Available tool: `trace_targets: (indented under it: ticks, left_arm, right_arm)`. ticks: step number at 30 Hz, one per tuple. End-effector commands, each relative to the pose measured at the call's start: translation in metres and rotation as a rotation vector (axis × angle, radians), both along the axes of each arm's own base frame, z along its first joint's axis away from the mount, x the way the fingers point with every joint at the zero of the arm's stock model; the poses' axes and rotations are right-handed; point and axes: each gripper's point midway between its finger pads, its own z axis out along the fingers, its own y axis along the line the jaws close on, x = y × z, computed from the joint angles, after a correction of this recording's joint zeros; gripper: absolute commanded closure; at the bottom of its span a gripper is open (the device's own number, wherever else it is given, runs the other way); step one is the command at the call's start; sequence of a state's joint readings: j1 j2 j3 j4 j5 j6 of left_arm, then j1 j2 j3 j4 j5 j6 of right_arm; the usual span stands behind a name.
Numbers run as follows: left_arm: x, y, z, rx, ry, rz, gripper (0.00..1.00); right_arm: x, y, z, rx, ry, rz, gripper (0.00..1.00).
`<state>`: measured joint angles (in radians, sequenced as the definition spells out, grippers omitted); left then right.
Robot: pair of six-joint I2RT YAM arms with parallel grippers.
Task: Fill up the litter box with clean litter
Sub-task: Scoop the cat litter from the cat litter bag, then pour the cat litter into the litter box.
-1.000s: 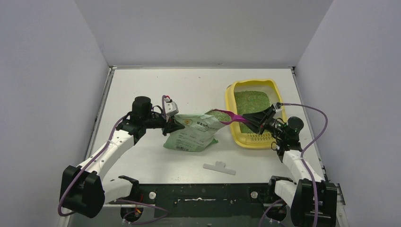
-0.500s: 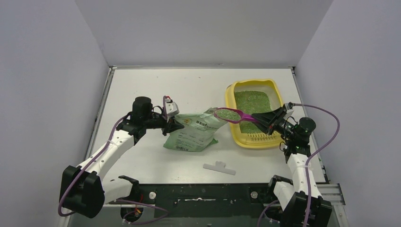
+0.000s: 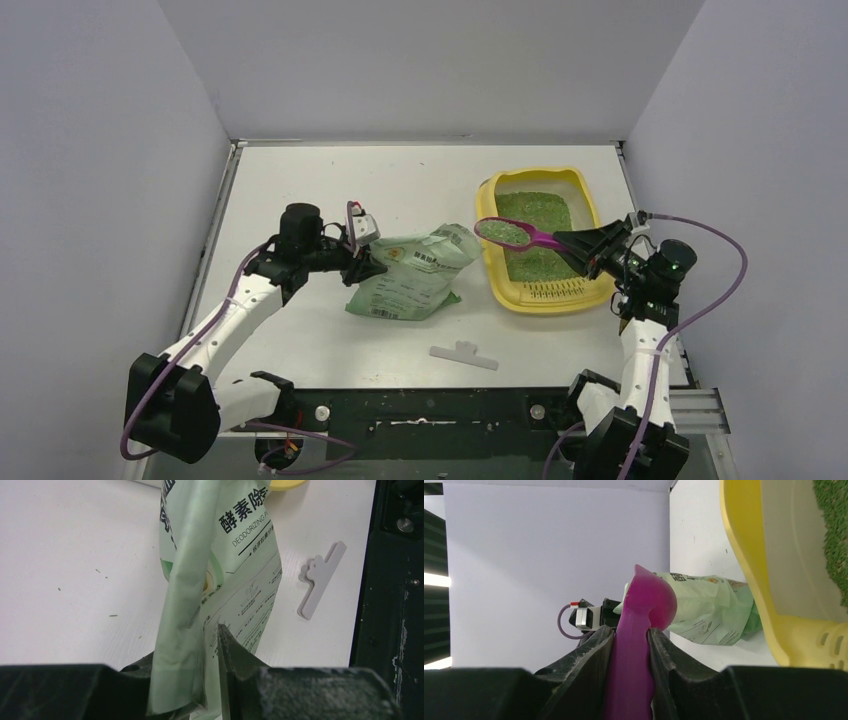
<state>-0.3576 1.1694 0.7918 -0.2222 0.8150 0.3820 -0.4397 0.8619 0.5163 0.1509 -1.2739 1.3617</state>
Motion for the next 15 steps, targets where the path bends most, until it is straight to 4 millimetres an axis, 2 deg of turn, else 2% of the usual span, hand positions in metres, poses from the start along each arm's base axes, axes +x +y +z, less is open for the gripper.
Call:
trace_targets:
  ticks: [1, 5, 8, 10, 15]
  left_arm:
    - [0.005, -0.002, 0.029, -0.013, -0.072, 0.014, 0.79]
    - [0.007, 0.001, 0.03, 0.012, -0.066, 0.046, 0.78]
    - [0.012, 0.005, 0.031, 0.033, -0.077, 0.093, 0.72]
    - [0.015, 0.008, 0.033, 0.052, -0.08, 0.126, 0.7]
    - [0.023, 0.017, 0.038, 0.076, -0.087, 0.216, 0.55]
  right_arm:
    - [0.006, -0.015, 0.022, -0.076, -0.068, -0.035, 1.0]
    - [0.017, -0.033, 0.026, -0.098, -0.069, -0.111, 1.0]
    - [0.025, -0.048, 0.026, -0.108, -0.068, -0.167, 1.0]
    - [0.029, -0.058, 0.023, -0.11, -0.057, -0.206, 1.0]
    - [0.037, -0.081, 0.003, -0.109, -0.007, -0.302, 1.0]
